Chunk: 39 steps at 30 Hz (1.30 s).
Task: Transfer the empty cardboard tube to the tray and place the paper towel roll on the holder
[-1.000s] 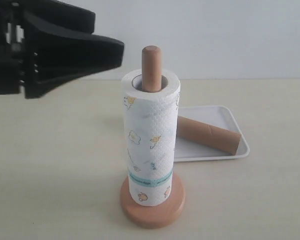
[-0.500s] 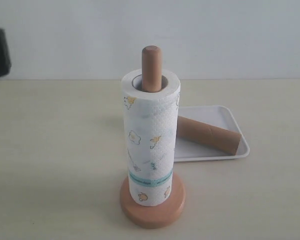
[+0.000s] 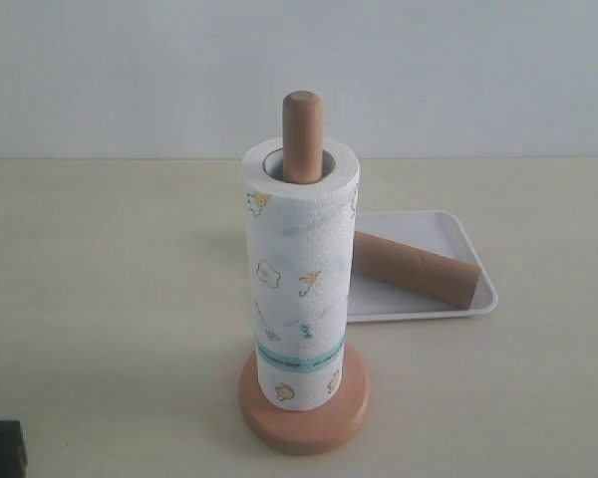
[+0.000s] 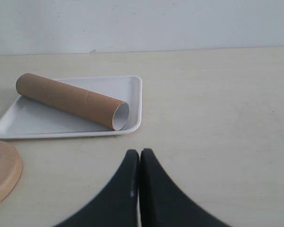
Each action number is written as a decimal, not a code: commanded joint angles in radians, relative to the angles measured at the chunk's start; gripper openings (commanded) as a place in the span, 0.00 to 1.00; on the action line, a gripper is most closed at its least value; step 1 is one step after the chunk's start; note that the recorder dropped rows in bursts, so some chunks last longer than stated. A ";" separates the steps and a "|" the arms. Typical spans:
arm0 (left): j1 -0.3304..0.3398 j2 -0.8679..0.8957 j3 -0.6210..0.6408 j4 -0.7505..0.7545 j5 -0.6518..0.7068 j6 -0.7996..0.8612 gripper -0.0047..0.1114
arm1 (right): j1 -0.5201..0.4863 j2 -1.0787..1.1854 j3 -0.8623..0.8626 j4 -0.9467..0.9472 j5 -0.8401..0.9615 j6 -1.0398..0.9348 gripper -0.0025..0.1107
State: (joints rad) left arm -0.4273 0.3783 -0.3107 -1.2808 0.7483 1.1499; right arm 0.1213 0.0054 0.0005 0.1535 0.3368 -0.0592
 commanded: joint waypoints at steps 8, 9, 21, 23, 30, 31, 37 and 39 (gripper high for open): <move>-0.002 -0.011 0.038 -0.031 -0.020 -0.007 0.08 | -0.002 -0.005 -0.001 -0.008 -0.008 -0.003 0.02; -0.002 -0.011 0.036 -0.031 -0.035 0.008 0.08 | -0.002 -0.005 -0.001 -0.008 -0.008 -0.003 0.02; 0.116 -0.182 0.182 -0.031 -0.621 0.190 0.08 | -0.002 -0.005 -0.001 -0.008 -0.008 -0.003 0.02; 0.150 -0.212 0.236 -0.031 -0.626 0.190 0.08 | -0.002 -0.005 -0.001 -0.008 -0.008 -0.003 0.02; 0.208 -0.298 0.311 -0.031 -0.622 0.188 0.08 | -0.002 -0.005 -0.001 -0.008 -0.008 -0.003 0.02; 0.212 -0.302 0.311 -0.031 -0.622 0.188 0.08 | -0.002 -0.005 -0.001 -0.008 -0.008 -0.003 0.02; 0.239 -0.342 0.311 -0.031 -0.622 0.174 0.08 | -0.002 -0.005 -0.001 -0.008 -0.012 -0.003 0.02; 0.245 -0.359 0.311 -0.031 -0.622 0.174 0.08 | -0.002 -0.005 -0.001 -0.008 -0.012 -0.003 0.02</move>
State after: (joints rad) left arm -0.1917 0.0424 -0.0038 -1.2999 0.1301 1.3357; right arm 0.1213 0.0054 0.0005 0.1535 0.3344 -0.0592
